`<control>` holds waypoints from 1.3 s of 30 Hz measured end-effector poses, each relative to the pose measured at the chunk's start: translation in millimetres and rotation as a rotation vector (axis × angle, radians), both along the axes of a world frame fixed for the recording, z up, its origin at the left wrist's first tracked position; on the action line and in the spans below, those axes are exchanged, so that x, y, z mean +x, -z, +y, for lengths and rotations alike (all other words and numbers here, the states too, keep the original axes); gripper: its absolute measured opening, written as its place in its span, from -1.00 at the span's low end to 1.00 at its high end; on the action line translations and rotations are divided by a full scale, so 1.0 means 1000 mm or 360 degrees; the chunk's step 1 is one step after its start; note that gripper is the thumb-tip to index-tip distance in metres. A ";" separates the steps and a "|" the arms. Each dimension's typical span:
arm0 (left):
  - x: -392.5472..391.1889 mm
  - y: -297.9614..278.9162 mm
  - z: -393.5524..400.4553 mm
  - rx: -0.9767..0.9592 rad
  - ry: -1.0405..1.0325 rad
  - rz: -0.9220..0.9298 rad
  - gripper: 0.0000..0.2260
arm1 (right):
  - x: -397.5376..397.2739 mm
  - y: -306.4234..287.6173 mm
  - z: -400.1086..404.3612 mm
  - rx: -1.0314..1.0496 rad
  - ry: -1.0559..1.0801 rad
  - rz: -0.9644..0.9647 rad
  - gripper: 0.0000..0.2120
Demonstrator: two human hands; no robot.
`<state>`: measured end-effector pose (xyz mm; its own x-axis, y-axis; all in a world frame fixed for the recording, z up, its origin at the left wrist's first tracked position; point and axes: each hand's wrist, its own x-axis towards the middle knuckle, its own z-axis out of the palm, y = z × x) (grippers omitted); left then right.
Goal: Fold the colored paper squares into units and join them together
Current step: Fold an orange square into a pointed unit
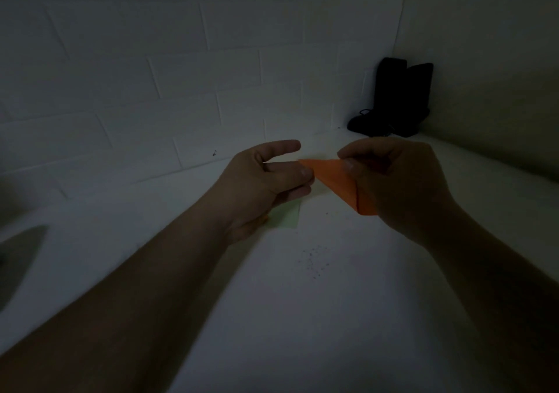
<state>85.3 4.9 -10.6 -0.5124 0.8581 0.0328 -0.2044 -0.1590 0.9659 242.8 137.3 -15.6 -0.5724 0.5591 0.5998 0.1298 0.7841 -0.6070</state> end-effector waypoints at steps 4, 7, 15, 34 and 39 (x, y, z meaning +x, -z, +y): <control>0.001 0.000 0.001 -0.0005 0.0001 -0.0063 -0.57 | 0.001 0.001 0.002 -0.0001 0.0017 0.0069 -0.72; 0.001 0.000 0.001 0.0009 -0.0025 -0.0105 -0.57 | 0.000 0.002 0.001 -0.0055 -0.0004 0.0102 -0.72; 0.001 0.000 0.000 0.0079 -0.0049 -0.0009 -0.59 | 0.000 0.000 -0.002 -0.0035 -0.0004 0.0131 -0.67; -0.001 -0.002 -0.001 0.0215 -0.0032 0.0115 -0.60 | 0.002 -0.003 -0.002 -0.0110 -0.0008 0.0214 -0.67; 0.002 -0.001 0.000 0.0192 -0.0014 0.0050 -0.53 | 0.001 -0.004 -0.004 -0.0098 -0.0028 0.0203 -0.61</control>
